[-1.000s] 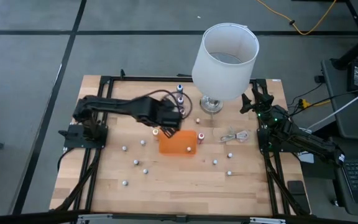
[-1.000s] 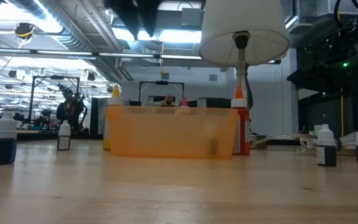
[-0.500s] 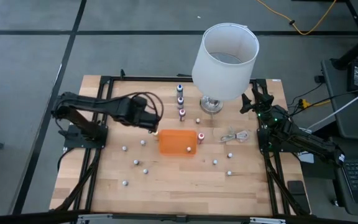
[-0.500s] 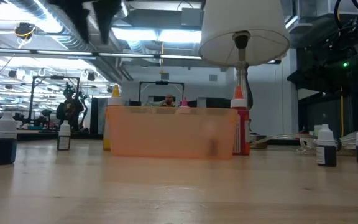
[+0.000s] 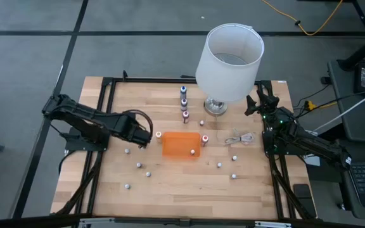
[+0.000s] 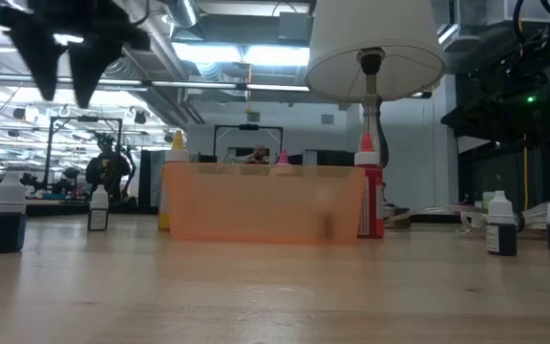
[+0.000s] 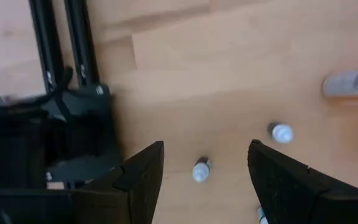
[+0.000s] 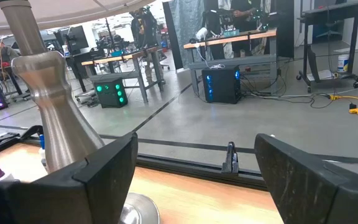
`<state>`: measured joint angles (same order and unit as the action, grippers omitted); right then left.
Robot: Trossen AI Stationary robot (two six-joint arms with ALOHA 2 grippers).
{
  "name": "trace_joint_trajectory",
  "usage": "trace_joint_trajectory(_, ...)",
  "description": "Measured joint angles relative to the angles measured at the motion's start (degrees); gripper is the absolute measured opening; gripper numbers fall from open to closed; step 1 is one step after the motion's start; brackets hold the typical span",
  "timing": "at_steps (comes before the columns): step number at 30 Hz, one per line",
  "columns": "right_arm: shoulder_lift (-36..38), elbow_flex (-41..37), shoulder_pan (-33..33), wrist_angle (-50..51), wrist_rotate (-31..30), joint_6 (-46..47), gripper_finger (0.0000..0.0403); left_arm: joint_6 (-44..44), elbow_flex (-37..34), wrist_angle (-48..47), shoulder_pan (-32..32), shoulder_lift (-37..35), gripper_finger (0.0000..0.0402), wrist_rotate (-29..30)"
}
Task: Pick & Place food coloring
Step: Put the left small red food coloring bottle into the orange bin
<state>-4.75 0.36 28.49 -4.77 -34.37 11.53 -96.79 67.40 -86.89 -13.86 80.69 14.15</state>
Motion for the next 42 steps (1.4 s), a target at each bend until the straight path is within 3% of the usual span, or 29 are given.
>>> trace_joint_trajectory(16,0.00,-0.02,-0.02,0.00,0.00,0.00,0.0323,-3.91,-16.91,17.00,-5.49,-0.40,0.0221,-9.91)
trace_joint_trajectory(25,0.00,0.00,0.00,0.01,0.00,-0.02,0.0323,-4.52,-25.11,29.03,-6.68,-0.40,0.0221,-11.25)
trace_joint_trajectory(30,0.00,0.00,-0.01,0.00,0.00,-0.01,0.0323,-4.51,-26.75,30.50,-6.70,-0.38,0.0216,-11.56)
trace_joint_trajectory(34,0.00,0.00,-0.02,0.00,0.00,0.00,0.0323,-3.37,-26.75,30.55,-6.68,-0.38,0.0192,-11.13)
trace_joint_trajectory(42,0.00,-0.01,-0.02,0.00,0.00,0.00,0.0323,-2.50,-26.75,30.55,-6.68,-0.38,0.0103,-11.24)
